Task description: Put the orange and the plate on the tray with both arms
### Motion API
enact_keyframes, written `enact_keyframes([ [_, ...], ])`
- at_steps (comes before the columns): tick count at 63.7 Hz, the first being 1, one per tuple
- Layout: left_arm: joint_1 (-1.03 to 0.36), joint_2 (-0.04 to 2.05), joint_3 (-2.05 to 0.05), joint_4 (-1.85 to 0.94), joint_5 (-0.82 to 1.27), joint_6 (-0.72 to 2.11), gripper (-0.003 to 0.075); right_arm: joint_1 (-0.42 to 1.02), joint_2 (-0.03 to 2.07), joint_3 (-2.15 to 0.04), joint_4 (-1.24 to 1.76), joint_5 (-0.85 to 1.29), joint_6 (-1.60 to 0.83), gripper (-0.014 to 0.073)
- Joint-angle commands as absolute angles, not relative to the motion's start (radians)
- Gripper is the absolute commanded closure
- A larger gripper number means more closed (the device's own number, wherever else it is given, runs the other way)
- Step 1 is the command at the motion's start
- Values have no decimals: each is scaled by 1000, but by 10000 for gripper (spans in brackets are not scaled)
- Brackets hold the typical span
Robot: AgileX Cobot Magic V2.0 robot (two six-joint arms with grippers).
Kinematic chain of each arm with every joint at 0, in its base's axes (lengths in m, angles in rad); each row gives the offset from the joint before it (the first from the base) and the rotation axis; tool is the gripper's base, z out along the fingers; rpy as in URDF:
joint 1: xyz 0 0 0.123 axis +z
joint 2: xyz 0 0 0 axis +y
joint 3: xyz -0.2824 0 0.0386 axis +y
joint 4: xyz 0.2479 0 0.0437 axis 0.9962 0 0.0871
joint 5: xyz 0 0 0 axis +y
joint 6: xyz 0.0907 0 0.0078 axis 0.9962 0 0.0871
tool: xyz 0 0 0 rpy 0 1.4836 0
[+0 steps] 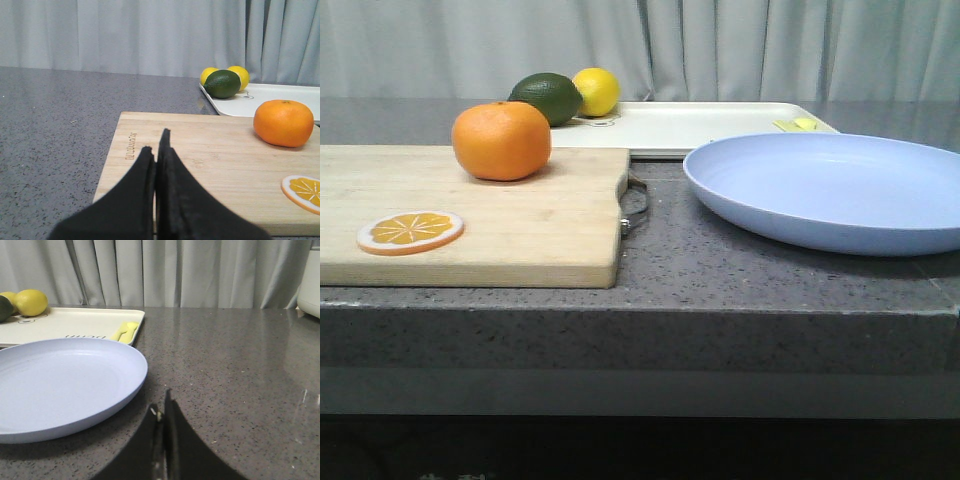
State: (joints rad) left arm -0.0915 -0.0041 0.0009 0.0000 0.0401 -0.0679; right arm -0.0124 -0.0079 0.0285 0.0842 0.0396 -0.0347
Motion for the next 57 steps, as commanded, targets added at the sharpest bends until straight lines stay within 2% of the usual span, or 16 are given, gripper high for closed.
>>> enact_keyframes([
  [1, -92, -26, 7, 0, -36, -66, 738, -17, -32, 23, 73, -43, -43, 661],
  [57, -92, -26, 7, 0, -58, -66, 738, -17, -32, 23, 73, -42, -43, 661],
])
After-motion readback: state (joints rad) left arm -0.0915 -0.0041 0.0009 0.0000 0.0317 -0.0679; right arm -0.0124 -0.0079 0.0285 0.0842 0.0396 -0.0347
